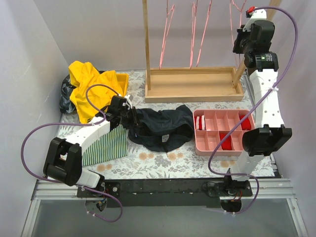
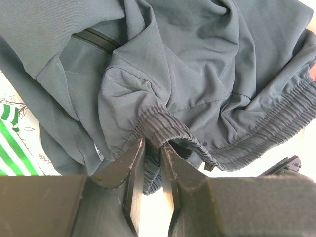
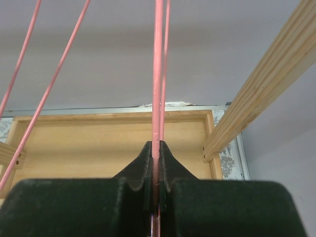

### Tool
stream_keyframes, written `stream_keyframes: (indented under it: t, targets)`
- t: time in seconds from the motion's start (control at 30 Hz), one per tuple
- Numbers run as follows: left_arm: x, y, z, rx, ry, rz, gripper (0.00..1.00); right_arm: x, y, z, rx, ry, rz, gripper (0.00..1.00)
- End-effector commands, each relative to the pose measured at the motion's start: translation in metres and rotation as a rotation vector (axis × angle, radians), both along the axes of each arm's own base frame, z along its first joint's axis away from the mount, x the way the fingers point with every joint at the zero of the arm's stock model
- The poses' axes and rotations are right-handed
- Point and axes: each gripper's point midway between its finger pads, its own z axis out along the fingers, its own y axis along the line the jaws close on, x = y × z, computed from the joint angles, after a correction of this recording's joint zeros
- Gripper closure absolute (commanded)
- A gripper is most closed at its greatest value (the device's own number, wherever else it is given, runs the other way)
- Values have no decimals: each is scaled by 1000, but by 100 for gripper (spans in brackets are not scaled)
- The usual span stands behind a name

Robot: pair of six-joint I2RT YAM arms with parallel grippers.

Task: Place the shorts on the hanger

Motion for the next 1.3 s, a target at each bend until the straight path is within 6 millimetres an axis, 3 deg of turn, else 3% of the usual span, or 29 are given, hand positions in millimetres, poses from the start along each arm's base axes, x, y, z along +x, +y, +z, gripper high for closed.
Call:
stream_keyframes:
  t: [0.0, 0.4, 0.43, 0.5, 0.53, 0.7, 0.73, 0.77, 0.83, 0.9, 0.97, 1.0, 1.03, 1.07, 1.1, 1.13, 1.23, 1.27]
  targets:
    - [2, -1, 12, -18, -43, -13, 82, -23, 0, 54, -7, -159, 2, 99]
    - [1, 1, 10, -11, -40, -7, 83, -33, 5, 55, -5, -161, 19, 99]
    - [1, 1, 11, -10, -43, -7, 83, -33, 4, 42, -4, -135, 16, 99]
    - [1, 2, 10, -8, -44, -5, 83, -43, 7, 46, 1, -155, 21, 99]
    - [0, 2, 9, -8, -40, -4, 83, -45, 7, 36, 3, -135, 22, 99]
    - [1, 2, 11, -6, -46, 0, 86, -74, 10, 31, 24, -128, 31, 99]
    - [1, 2, 10, -5, -47, -2, 86, -87, 10, 39, 34, -153, 30, 99]
    - [1, 3, 10, -6, -48, 1, 87, -91, 12, 26, 50, -127, 36, 99]
    - [1, 3, 10, -3, -51, 0, 89, -114, 15, 25, 78, -111, 46, 99]
    - [1, 3, 9, -1, -47, 5, 90, -131, 24, 7, 121, -52, 74, 99]
    - [1, 4, 9, 3, -48, 13, 92, -167, 43, -2, 157, -10, 152, 99]
    - [2, 5, 8, 5, -45, 16, 92, -178, 49, -26, 178, 49, 160, 99]
    - [2, 6, 6, 11, -44, 20, 93, -201, 54, -28, 193, 41, 183, 99]
    - [2, 7, 5, 14, -41, 25, 94, -217, 69, -42, 207, 83, 242, 99]
    - [2, 8, 4, 16, -37, 33, 94, -228, 76, -70, 228, 158, 258, 99]
    - [3, 9, 2, 23, -34, 41, 96, -250, 88, -73, 238, 166, 312, 99]
    - [7, 10, 1, 34, -30, 59, 97, -292, 113, -109, 314, 255, 420, 99]
    - [8, 11, -1, 42, -26, 69, 99, -309, 130, -117, 340, 292, 511, 99]
